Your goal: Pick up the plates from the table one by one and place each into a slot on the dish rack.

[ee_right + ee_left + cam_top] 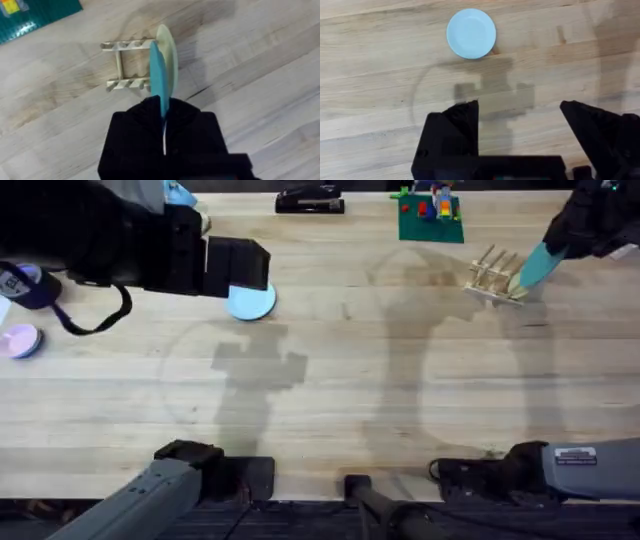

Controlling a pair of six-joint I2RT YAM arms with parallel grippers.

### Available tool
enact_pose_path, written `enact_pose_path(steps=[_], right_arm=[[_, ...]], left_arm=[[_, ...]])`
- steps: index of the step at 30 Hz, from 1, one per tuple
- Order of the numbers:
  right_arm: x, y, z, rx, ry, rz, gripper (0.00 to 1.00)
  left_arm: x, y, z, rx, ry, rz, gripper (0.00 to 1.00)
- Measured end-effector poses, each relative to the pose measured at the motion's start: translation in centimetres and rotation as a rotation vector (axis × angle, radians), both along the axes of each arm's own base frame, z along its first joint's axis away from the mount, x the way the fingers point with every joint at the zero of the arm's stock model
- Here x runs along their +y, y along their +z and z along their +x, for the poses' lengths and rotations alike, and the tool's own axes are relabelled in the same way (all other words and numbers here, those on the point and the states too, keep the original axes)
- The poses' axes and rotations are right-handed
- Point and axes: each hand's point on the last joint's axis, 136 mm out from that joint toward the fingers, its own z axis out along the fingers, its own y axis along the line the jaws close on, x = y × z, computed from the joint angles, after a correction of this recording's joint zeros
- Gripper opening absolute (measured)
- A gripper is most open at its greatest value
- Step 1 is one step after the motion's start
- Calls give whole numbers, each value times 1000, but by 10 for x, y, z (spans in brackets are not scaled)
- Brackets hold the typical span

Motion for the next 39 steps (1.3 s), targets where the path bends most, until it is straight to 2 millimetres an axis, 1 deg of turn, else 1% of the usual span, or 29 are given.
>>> enact_pose_path(steps=[4, 10, 14, 19, 22, 34, 39], right_arm=[[-4, 0, -1, 1, -9, -2, 29], [-5, -1, -1, 5, -3, -4, 29], [-5, -3, 4, 4, 1, -2, 29], [-3, -15, 6, 35, 7, 15, 29], [-3, -18, 7, 45, 11, 20, 29], [-3, -15, 16, 6, 18, 18, 29], [-2, -20, 17, 17, 27, 30, 29]], left_arm=[[0, 0, 0, 0, 0, 0, 995], [0, 0, 0, 0, 0, 0, 995], [0, 0, 0, 0, 0, 0, 995], [0, 0, 0, 0, 0, 0, 995], [0, 0, 0, 0, 0, 0, 995], [0, 0, 0, 0, 0, 0, 995], [0, 0, 0, 0, 0, 0, 995]])
